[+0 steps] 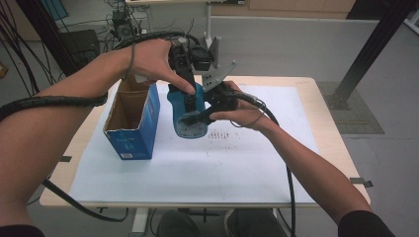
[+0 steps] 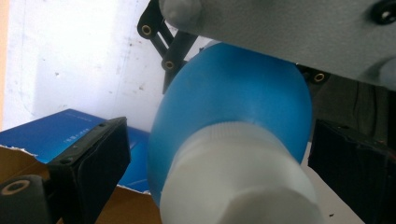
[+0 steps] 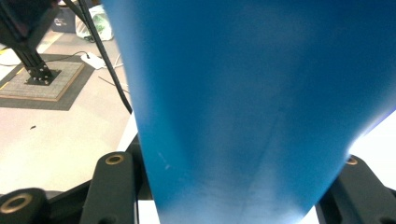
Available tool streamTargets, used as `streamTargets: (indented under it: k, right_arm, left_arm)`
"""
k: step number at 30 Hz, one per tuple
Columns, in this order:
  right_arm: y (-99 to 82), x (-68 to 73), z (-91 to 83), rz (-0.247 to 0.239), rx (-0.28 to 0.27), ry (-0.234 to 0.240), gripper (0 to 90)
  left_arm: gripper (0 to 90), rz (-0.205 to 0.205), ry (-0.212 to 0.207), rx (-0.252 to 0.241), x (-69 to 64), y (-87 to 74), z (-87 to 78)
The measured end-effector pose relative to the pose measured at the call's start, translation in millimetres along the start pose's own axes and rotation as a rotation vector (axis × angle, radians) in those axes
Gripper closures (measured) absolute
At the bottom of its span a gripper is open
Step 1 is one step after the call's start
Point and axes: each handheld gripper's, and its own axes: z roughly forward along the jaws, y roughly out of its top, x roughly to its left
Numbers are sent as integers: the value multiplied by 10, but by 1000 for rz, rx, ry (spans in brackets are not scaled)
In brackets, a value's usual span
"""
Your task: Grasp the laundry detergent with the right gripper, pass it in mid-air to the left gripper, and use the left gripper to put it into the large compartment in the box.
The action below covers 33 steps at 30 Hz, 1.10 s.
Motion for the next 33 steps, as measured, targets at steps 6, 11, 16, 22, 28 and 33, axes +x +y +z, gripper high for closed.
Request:
streamTargets:
  k: [6, 11, 16, 22, 28, 33]
  right_arm:
    - [4, -4, 13, -12, -7, 1, 443]
    - [6, -4, 10, -13, -11, 2, 442]
    - [5, -6, -2, -12, -12, -1, 443]
    - [5, -8, -5, -13, -16, 1, 443]
    - [9, -5, 3, -17, -16, 2, 443]
    - [13, -4, -1, -17, -20, -1, 443]
  left_arm:
    - [62, 7, -1, 6, -1, 3, 7]
    - [62, 11, 5, 12, -2, 13, 12]
    - [63, 8, 3, 9, -7, 24, 16]
    - [63, 12, 1, 11, -2, 22, 28]
    - [63, 11, 0, 8, -3, 26, 8]
    - [63, 13, 0, 9, -3, 28, 8]
